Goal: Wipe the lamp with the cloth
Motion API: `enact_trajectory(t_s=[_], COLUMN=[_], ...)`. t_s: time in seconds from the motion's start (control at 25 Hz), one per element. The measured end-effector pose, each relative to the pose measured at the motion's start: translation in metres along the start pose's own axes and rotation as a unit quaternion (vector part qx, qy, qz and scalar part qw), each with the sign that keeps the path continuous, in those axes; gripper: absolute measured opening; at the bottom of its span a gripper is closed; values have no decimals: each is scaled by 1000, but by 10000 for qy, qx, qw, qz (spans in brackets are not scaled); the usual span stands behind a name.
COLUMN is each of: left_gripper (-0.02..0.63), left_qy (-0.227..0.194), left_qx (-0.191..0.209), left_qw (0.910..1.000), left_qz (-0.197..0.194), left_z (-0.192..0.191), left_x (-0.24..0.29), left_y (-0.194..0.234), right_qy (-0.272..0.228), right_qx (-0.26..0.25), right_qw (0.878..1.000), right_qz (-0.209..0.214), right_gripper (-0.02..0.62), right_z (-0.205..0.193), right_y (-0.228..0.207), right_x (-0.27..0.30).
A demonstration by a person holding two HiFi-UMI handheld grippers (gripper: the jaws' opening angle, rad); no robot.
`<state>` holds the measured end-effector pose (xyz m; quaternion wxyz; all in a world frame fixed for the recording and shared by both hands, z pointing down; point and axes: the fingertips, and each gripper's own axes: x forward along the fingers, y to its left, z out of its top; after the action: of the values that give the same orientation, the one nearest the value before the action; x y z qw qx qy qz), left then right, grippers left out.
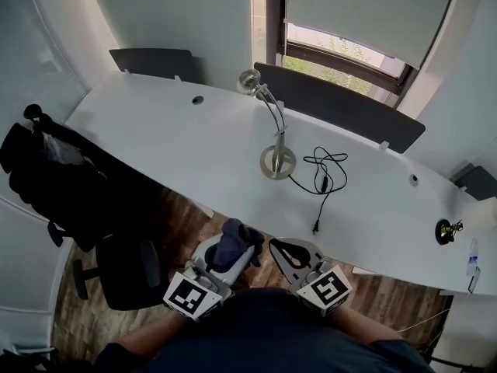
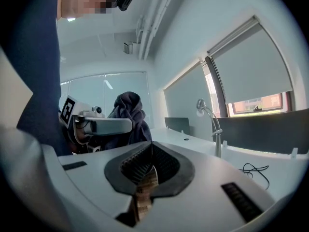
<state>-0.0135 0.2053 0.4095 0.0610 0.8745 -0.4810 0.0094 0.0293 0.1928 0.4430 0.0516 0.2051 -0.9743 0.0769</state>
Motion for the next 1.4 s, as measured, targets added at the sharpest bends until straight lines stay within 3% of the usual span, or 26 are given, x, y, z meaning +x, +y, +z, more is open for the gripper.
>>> enact_trajectory(t_s=[0.44,0.68,1.0,1.4], left_gripper=[130,130,130,130], left_qy=[-247,-236,-178,-172], left_qx=[-121,-110,-76,102], left_qw=[9979,9954,9954,9989], left_qz=[-594,-925,-942,-434], left_z=[31,44,46,60], left_x=[56,77,109,136], left_y=[140,193,211,216], right_qy=[64,28,65,-101], right_qx=[-36,-69,-80,-239], right_qw=[9956,9908,9901,9932], right_qz=[-934,-1354,-1401,-1132], right_gripper=[12,12,14,14], right_z=[35,55,56,75], right_y=[-81,-105,-142,-190], right_x=[110,152,162,159])
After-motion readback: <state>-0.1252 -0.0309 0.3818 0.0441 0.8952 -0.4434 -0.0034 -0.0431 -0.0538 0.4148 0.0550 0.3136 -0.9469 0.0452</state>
